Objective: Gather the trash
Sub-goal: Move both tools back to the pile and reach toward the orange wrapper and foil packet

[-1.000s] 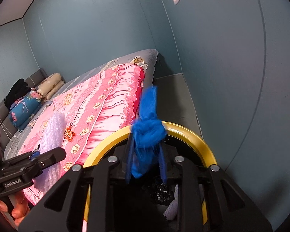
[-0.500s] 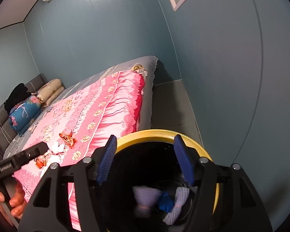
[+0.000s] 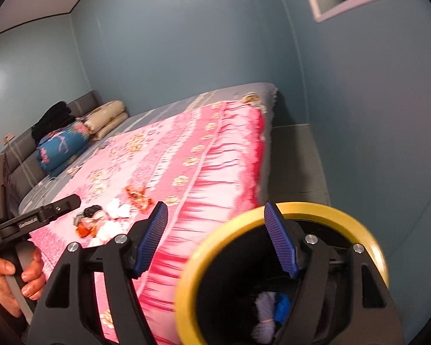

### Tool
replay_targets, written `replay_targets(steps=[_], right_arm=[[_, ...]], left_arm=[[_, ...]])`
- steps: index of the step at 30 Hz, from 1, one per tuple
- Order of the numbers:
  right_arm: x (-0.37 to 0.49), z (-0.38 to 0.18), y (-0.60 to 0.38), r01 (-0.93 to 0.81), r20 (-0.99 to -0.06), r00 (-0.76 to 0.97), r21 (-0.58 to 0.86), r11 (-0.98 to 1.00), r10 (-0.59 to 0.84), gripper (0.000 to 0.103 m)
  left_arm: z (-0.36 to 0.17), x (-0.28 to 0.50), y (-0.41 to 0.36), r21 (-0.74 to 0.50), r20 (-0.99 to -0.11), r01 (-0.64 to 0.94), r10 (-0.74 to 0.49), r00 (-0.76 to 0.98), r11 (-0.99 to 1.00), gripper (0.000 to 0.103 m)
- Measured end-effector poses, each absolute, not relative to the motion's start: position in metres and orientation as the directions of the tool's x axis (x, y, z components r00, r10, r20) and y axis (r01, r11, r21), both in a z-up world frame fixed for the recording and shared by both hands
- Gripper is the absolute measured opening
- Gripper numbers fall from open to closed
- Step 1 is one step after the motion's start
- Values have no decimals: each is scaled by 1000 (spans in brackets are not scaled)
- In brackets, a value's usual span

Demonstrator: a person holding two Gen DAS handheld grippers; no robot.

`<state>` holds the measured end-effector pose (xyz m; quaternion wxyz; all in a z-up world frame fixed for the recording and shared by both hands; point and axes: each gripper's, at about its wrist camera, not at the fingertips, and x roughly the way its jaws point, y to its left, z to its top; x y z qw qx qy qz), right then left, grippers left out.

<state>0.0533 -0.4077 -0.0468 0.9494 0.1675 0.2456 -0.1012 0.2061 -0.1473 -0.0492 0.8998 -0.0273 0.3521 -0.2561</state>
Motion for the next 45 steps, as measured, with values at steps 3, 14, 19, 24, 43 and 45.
replay_targets(steps=[3, 14, 19, 24, 43, 45], right_arm=[[70, -44, -388, 232, -505, 860, 255, 938, -75, 67], [131, -50, -327, 115, -550, 834, 226, 967, 29, 68], [165, -58, -309, 89, -581, 812, 210, 974, 51, 68], [210, -72, -289, 77, -619, 783, 192, 978, 59, 68], [371, -140, -248, 76, -760, 650, 71, 995, 4, 68], [386, -145, -245, 73, -769, 639, 63, 995, 2, 68]], left_arm=[[-51, 218, -122, -228, -622, 396, -446, 644, 889, 87], [-67, 259, -30, -220, -646, 224, -314, 696, 949, 87], [-84, 282, 9, -216, -669, 153, -260, 696, 964, 87], [-105, 310, 40, -220, -702, 91, -223, 676, 971, 87], [-182, 416, 105, -182, -782, -10, -138, 608, 983, 87], [-188, 427, 103, -187, -791, -2, -149, 593, 982, 86]])
